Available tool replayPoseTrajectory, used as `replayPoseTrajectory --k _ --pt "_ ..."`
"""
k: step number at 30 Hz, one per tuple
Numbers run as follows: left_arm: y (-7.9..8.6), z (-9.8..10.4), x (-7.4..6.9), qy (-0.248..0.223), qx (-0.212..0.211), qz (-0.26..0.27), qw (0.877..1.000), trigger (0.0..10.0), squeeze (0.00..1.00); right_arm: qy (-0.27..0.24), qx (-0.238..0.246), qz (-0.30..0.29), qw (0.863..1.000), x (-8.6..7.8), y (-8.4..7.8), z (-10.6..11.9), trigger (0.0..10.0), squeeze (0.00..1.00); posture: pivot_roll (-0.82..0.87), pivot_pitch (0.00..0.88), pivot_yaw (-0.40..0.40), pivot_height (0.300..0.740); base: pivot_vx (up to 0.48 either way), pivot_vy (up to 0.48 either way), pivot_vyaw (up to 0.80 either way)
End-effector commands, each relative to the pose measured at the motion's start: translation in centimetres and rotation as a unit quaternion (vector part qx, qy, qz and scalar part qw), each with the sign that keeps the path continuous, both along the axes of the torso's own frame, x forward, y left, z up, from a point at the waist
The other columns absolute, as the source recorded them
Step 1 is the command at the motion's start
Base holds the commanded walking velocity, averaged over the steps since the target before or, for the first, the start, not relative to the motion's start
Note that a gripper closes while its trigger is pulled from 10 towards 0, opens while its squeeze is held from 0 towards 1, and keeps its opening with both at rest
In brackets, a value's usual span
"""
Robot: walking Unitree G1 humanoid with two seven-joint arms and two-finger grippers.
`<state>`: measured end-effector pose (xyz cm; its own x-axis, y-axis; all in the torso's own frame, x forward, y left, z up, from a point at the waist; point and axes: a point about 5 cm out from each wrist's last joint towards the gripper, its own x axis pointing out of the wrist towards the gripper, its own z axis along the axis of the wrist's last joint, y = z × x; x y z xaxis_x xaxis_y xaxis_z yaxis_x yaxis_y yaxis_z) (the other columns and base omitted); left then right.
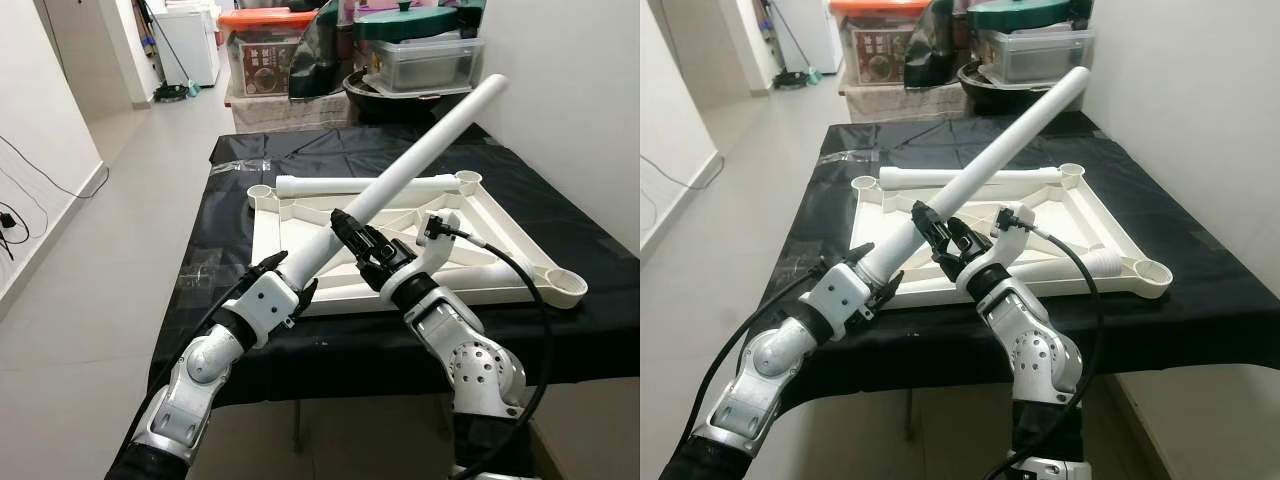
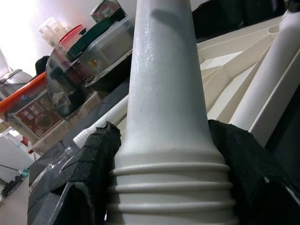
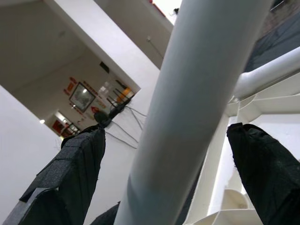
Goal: Building children table
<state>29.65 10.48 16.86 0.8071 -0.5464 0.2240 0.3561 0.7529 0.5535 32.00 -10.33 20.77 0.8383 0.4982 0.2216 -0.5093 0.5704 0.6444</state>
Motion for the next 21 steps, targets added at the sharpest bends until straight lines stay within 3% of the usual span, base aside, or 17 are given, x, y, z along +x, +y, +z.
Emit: replayPoseTrajectory --k 1,9,21 --pt "0.0 0.0 -0.4 0.003 0.006 0.004 1.0 10.0 0.0 0.005 0.008 0.025 1.0 0.1 0.7 0.1 10.0 0.0 0.02 0.0 -0.017 0.74 0.0 0.0 0.0" --pt "-0.6 -0.5 -1.3 0.011 0.016 -0.011 1.0 10.0 0.0 0.018 0.016 0.045 0.999 0.2 1.2 -0.3 10.0 0.0 0.02 0.0 -0.022 0.74 0.0 0.0 0.0" --pt "-1.0 -0.8 -2.4 0.022 0.02 -0.023 0.999 10.0 0.0 0.046 0.039 0.051 0.997 0.8 0.7 -1.0 10.0 0.0 0.02 0.0 -0.023 0.74 0.0 0.0 0.0"
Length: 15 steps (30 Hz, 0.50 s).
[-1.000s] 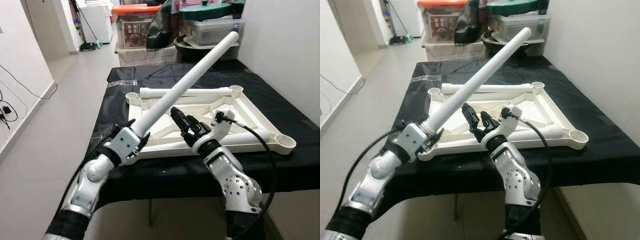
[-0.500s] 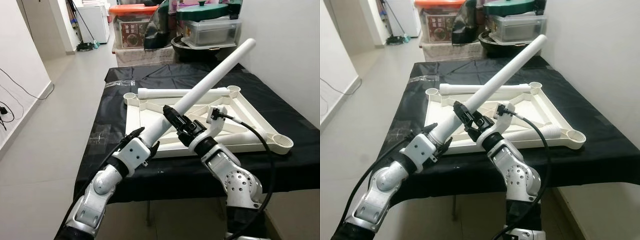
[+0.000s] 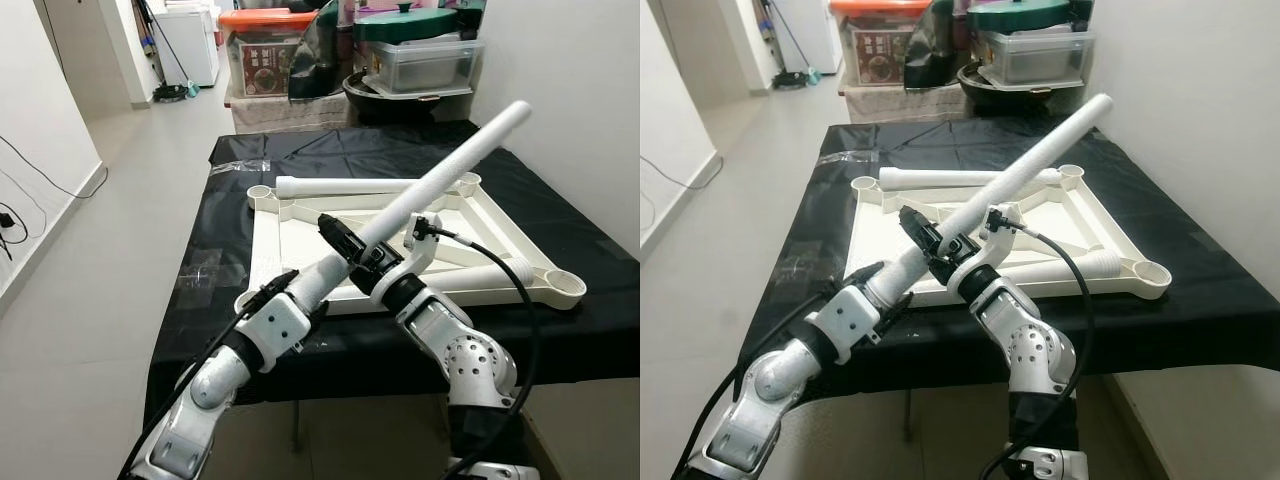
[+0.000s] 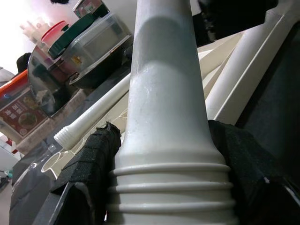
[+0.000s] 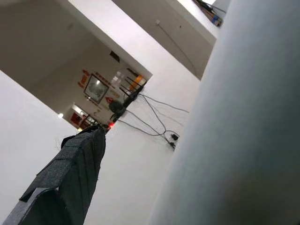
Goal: Building children table
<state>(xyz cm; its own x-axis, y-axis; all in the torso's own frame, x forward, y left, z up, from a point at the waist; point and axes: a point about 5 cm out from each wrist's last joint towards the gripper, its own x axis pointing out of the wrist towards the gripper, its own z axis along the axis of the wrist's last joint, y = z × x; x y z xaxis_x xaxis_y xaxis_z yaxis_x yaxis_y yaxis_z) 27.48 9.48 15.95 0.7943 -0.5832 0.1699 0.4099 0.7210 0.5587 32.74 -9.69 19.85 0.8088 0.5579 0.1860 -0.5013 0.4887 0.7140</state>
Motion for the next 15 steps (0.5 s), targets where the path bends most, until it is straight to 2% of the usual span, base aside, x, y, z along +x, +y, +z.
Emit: replayPoseTrajectory --k 1,15 --pt "0.08 0.06 -0.35 0.001 0.005 -0.003 1.0 10.0 0.0 0.008 0.011 0.009 1.0 0.1 0.05 -0.09 10.0 0.0 0.02 0.0 -0.023 0.74 0.0 0.0 0.0" --pt "-0.38 -0.44 -1.28 0.015 0.004 -0.011 1.0 10.0 0.0 0.01 0.012 0.018 1.0 0.06 0.21 -0.38 10.0 0.0 0.02 0.0 -0.023 0.74 0.0 0.0 0.0"
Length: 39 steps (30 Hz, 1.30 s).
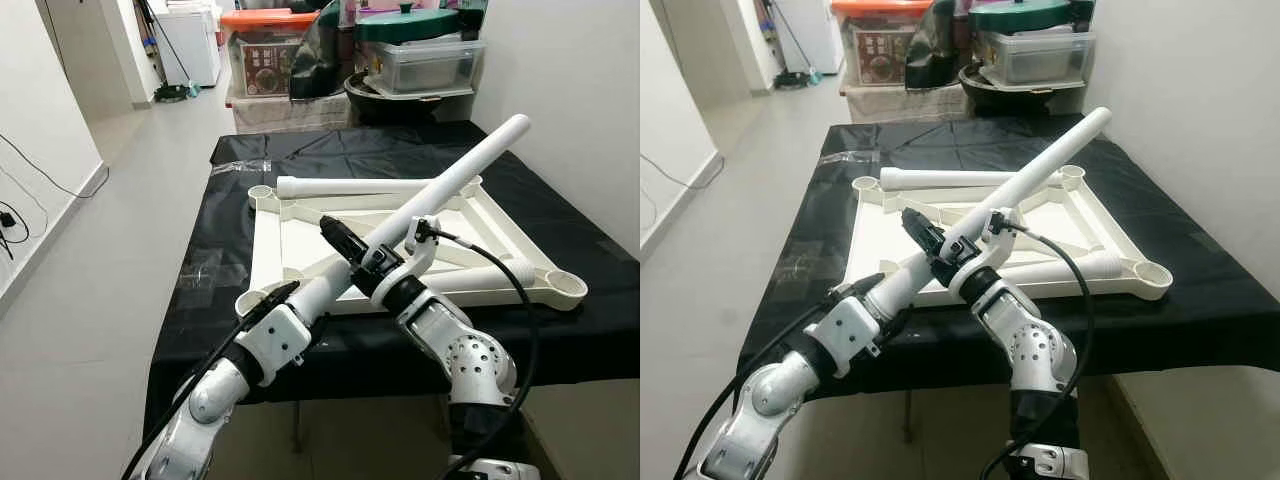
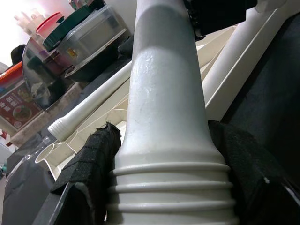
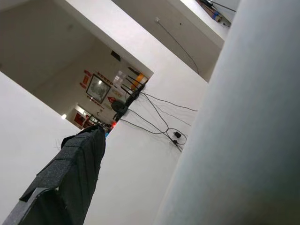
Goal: Building children table
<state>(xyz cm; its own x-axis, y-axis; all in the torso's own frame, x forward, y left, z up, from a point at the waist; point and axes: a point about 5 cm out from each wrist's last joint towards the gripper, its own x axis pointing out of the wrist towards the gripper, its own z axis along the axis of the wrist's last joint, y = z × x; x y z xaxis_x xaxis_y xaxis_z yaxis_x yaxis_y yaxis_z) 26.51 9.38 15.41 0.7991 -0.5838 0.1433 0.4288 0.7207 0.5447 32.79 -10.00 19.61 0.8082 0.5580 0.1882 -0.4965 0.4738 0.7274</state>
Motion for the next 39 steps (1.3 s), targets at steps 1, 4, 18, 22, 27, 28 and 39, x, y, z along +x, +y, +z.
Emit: replayPoseTrajectory --k 1,4,18,22,27,28,39 --pt "-0.4 0.1 -0.4 -0.001 0.004 -0.012 1.0 10.0 0.0 0.005 0.005 0.016 1.0 0.0 0.5 -0.1 10.0 0.0 0.02 0.0 -0.023 0.74 0.0 0.0 0.0" --pt "-0.4 0.1 -0.5 0.0 0.004 -0.014 1.0 10.0 0.0 0.004 0.008 0.02 1.0 0.0 0.5 0.0 10.0 0.0 0.02 0.0 -0.022 0.74 0.0 0.0 0.0" --pt "-0.7 -0.2 -0.8 0.007 0.01 -0.026 1.0 10.0 0.0 0.004 0.018 0.03 0.999 -0.1 0.5 -0.1 0.0 0.0 0.02 0.0 -0.021 0.74 0.0 0.0 0.0" --pt "-0.7 -0.6 -0.9 0.019 0.007 -0.025 0.999 10.0 0.0 0.003 0.02 0.029 0.999 -0.1 0.4 0.0 0.0 0.0 0.02 0.0 -0.02 0.74 0.0 0.0 0.0" --pt "-0.2 -1.4 -0.7 0.049 0.0 -0.01 0.999 10.0 1.0 0.001 0.027 0.024 0.999 0.1 0.3 0.2 0.0 0.0 0.02 0.0 -0.018 0.74 0.0 0.0 0.0" --pt "0.1 -1.8 -0.7 0.058 0.004 -0.005 0.998 10.0 1.0 0.0 0.034 0.022 0.999 0.1 0.2 0.5 0.0 0.0 0.02 0.0 -0.019 0.74 0.0 0.0 0.0" --pt "1.8 -3.2 -0.3 0.09 0.015 0.042 0.995 10.0 1.0 -0.022 0.041 -0.005 0.999 0.4 -1.1 1.4 0.0 0.0 0.03 0.0 -0.023 0.74 0.0 0.0 0.0"
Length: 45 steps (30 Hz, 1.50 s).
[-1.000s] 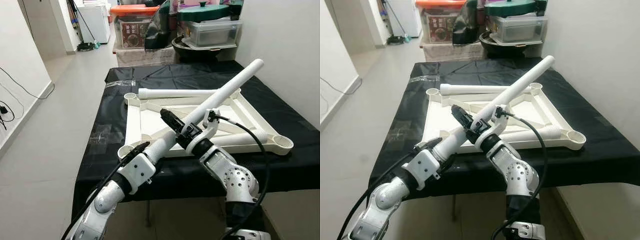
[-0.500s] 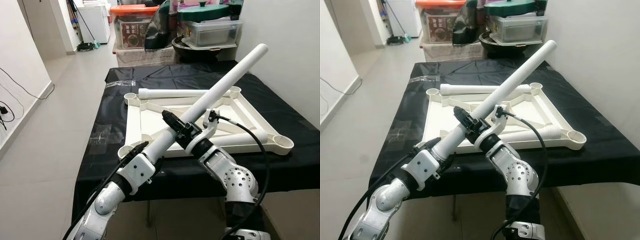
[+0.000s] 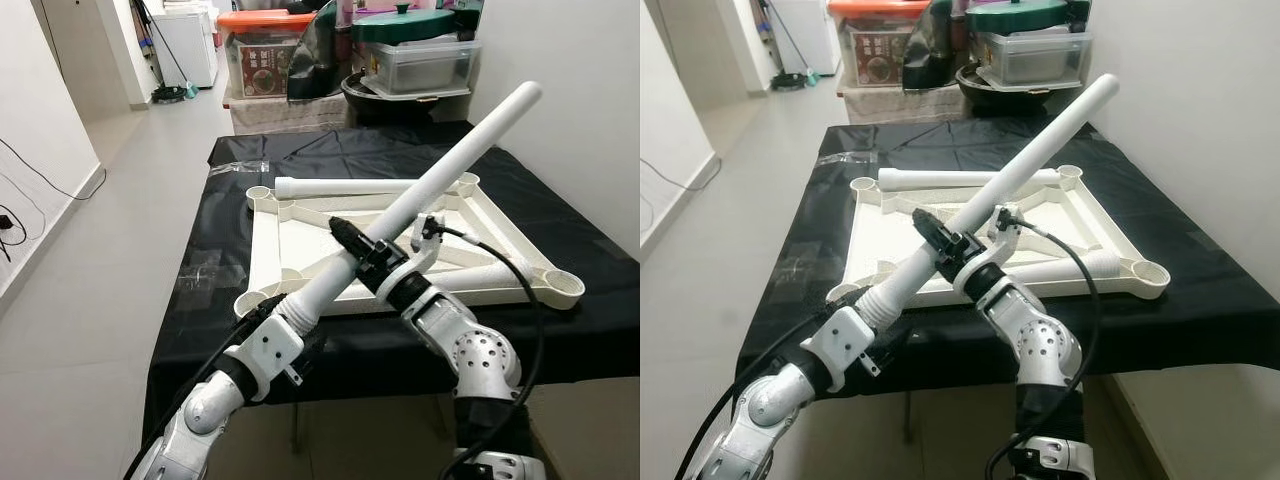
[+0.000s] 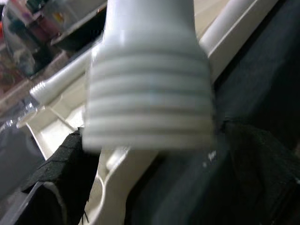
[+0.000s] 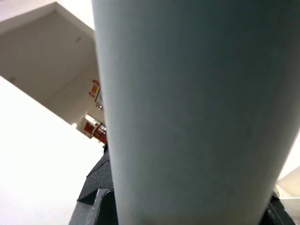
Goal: Building children table
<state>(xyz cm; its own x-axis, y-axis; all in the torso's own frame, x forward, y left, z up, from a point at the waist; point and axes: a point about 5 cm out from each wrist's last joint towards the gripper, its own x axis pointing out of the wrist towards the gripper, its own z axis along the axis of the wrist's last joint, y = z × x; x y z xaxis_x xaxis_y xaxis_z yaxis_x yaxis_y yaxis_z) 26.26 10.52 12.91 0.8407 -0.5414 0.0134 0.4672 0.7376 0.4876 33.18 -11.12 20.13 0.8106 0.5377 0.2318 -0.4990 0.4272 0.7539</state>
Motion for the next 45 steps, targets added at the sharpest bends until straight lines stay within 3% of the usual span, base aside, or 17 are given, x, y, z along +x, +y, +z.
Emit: replayPoseTrajectory --k 1,2,3,5,7,8,9,11,13,17,19,35,45 --pt "1.0 -1.0 0.0 0.024 0.01 0.026 0.999 10.0 0.1 -0.023 0.004 -0.013 1.0 0.1 -0.4 1.1 0.0 0.0 0.02 0.0 -0.024 0.74 0.0 0.0 0.0" --pt "1.0 -1.0 0.0 0.024 0.01 0.026 0.999 10.0 0.1 -0.023 0.004 -0.013 1.0 0.1 -0.4 1.1 0.0 0.0 0.02 0.0 -0.024 0.74 0.0 0.0 0.0" --pt "1.4 -1.2 0.0 0.033 0.003 0.045 0.998 10.0 0.0 -0.028 -0.011 -0.045 0.999 0.3 -1.2 1.2 10.0 0.0 0.02 0.0 -0.018 0.74 0.0 0.0 0.0" --pt "1.7 -1.3 0.0 0.039 -0.003 0.058 0.998 10.0 0.0 -0.032 -0.023 -0.067 0.997 0.4 -1.8 1.3 10.0 0.0 0.02 0.0 -0.018 0.74 0.0 0.0 0.0" --pt "2.0 -1.2 -0.1 0.046 -0.032 0.085 0.995 10.0 0.0 -0.054 -0.08 -0.137 0.986 0.8 -3.2 1.7 10.0 0.0 0.02 0.0 -0.019 0.74 0.0 0.0 0.0" --pt "2.0 -1.2 -0.1 0.046 -0.032 0.085 0.995 10.0 0.0 -0.054 -0.08 -0.137 0.986 0.8 -3.2 1.7 10.0 0.0 0.02 0.0 -0.019 0.74 0.0 0.0 0.0" --pt "1.9 -1.1 -0.1 0.048 -0.047 0.094 0.993 10.0 0.0 -0.071 -0.116 -0.166 0.977 0.9 -3.7 2.0 10.0 0.0 0.02 0.0 -0.018 0.74 0.0 0.0 0.0" --pt "1.9 -1.1 -0.1 0.048 -0.047 0.094 0.993 10.0 0.0 -0.071 -0.116 -0.166 0.977 0.9 -3.7 2.0 10.0 0.0 0.02 0.0 -0.018 0.74 0.0 0.0 0.0" --pt "1.8 -0.8 -0.2 0.046 -0.07 0.105 0.991 10.0 0.0 -0.1 -0.168 -0.204 0.959 1.0 -4.2 2.5 10.0 0.0 0.02 0.0 -0.02 0.74 0.0 0.0 0.39" --pt "1.6 -0.5 -0.2 0.041 -0.079 0.109 0.99 10.0 0.0 -0.11 -0.18 -0.214 0.954 1.0 -4.1 2.8 10.0 0.0 0.02 0.0 -0.02 0.74 0.0 0.0 0.79" --pt "1.4 0.2 -0.3 0.035 -0.111 0.12 0.986 10.0 0.0 -0.133 -0.203 -0.221 0.945 1.0 -3.6 3.4 10.0 0.0 0.03 0.0 -0.029 0.74 0.0 0.0 0.79" --pt "-0.9 0.4 -1.9 0.06 -0.159 0.115 0.979 10.0 0.0 -0.159 -0.234 -0.229 0.931 1.8 -2.4 3.9 10.0 0.0 0.03 0.0 -0.058 0.74 0.0 0.0 0.79" --pt "-1.6 0.2 -2.9 0.08 -0.178 0.121 0.973 10.0 0.0 -0.167 -0.239 -0.22 0.931 2.3 -1.2 4.4 10.0 0.0 0.02 0.003 -0.077 0.74 0.0 0.0 0.79"
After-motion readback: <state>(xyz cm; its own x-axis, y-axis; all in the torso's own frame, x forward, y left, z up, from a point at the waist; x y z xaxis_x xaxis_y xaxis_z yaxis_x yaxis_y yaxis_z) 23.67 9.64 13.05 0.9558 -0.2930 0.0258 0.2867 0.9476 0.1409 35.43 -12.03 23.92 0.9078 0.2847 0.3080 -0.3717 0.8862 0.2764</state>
